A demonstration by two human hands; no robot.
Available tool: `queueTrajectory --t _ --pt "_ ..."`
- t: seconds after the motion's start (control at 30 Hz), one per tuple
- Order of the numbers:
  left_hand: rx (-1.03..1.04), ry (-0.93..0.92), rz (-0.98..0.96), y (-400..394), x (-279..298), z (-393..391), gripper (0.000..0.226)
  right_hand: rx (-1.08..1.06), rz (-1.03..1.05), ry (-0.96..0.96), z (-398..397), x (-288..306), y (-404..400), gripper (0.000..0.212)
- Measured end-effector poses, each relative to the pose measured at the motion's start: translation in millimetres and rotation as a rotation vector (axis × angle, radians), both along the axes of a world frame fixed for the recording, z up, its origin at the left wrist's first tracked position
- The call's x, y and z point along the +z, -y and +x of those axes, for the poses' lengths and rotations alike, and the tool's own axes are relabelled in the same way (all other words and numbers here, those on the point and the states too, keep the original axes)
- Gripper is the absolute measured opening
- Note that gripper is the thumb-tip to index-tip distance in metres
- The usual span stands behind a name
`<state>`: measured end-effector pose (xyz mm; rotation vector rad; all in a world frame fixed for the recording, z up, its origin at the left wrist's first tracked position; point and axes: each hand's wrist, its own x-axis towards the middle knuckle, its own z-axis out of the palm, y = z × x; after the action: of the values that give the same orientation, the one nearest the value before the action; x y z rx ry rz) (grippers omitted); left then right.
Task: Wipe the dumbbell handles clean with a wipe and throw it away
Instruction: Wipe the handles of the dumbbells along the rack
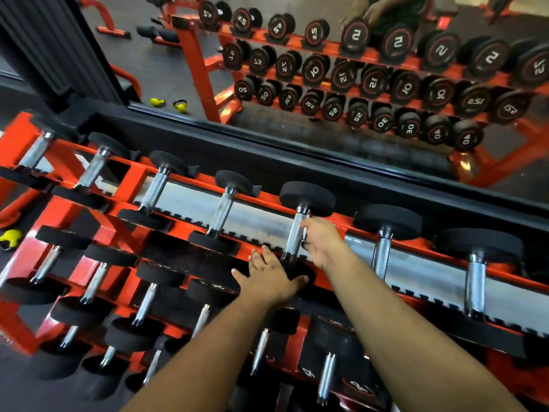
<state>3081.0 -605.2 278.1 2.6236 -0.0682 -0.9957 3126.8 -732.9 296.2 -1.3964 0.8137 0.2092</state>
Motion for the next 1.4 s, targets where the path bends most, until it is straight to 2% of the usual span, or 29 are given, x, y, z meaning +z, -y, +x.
queueTrajectory --t 0.1,0.2,0.27,0.37,0.47,0.57,0.73,0.93,1.03,1.23,1.4 --pt "0.006 0.002 -0.004 0 1 -2 0.122 0.164 -0.099 -0.080 -19 -8 -3 0.015" --pt "0.014 -0.002 -0.001 2 1 -1 0.121 0.263 -0.072 -0.138 -33 -12 -4 0.013" --pt "0.005 0.003 0.012 2 1 -2 0.120 0.197 -0.071 -0.100 -20 -9 -1 0.009" --pt "-0.001 0.000 0.010 2 3 -2 0.120 0.010 -0.050 -0.013 10 -3 4 0.022" --pt "0.002 0.002 0.005 1 4 -2 0.120 -0.092 0.069 -0.046 15 -7 9 0.034" --pt "0.008 0.002 0.004 1 3 -1 0.120 -0.056 0.085 -0.075 13 -9 11 0.037" --pt "0.002 0.003 0.002 1 3 -2 0.120 -0.111 0.195 -0.103 31 -7 10 0.035" --pt "-0.008 0.012 0.004 0 -3 -2 0.121 -0.024 0.157 -0.076 18 -14 24 0.031" --pt "-0.009 -0.003 0.016 1 0 -1 0.121 -0.049 0.150 -0.094 23 -13 15 0.034" --pt "-0.018 -0.001 0.025 1 1 -1 0.120 0.029 0.180 -0.053 9 -26 26 0.042" --pt "-0.019 -0.009 0.033 2 4 -1 0.120 0.051 0.192 -0.065 6 -34 12 0.041"
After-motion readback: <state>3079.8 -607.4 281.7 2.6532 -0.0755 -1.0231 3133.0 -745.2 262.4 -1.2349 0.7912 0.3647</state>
